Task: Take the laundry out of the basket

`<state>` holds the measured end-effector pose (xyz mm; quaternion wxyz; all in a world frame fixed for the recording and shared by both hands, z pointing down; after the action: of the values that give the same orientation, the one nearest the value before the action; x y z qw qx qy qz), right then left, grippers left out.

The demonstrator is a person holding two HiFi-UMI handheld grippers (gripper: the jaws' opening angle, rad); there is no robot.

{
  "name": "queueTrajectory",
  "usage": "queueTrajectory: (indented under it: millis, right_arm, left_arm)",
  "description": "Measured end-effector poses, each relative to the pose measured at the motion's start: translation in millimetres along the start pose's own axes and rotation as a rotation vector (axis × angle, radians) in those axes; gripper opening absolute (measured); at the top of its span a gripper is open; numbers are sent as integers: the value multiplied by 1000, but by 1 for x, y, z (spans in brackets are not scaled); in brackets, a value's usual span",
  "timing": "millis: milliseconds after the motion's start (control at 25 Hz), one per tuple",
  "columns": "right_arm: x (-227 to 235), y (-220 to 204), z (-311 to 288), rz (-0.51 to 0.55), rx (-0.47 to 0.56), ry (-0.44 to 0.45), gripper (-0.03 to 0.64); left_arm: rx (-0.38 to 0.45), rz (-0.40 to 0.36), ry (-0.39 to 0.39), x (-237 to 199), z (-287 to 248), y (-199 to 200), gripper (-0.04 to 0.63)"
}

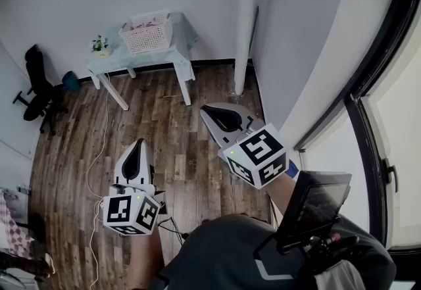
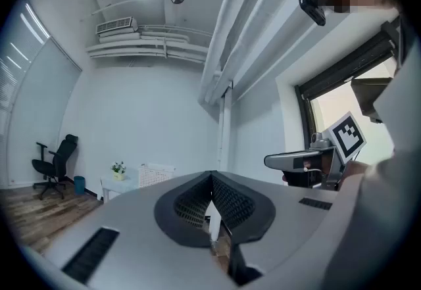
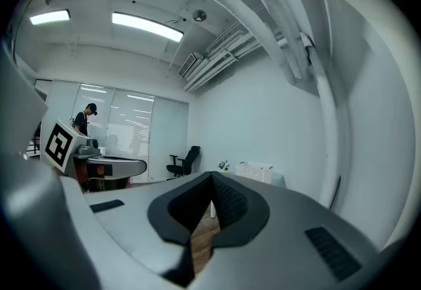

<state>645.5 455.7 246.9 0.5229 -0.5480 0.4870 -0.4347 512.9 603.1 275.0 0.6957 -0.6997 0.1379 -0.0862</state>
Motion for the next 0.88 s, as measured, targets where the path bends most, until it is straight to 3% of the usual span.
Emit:
queueTrajectory:
  millis: [400, 880]
  right_arm:
    - [6, -2, -9, 8, -11, -14, 15]
    - [-19, -3, -53, 29, -28, -17, 17]
  left_arm:
    - [2, 8, 10, -5, -5, -3, 9]
    - [8, 17, 0, -53, -1, -8, 9]
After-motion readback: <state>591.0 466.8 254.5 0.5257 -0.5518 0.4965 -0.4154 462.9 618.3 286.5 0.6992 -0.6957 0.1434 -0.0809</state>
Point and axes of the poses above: the fingertips, and each gripper's own axes: z backward along the fingers, x to its right, y out of its top, the point moved 5 cm from there along z, backward along the fingers, and after that the axes turned 6 degrees about y, right-handed, at the moved point
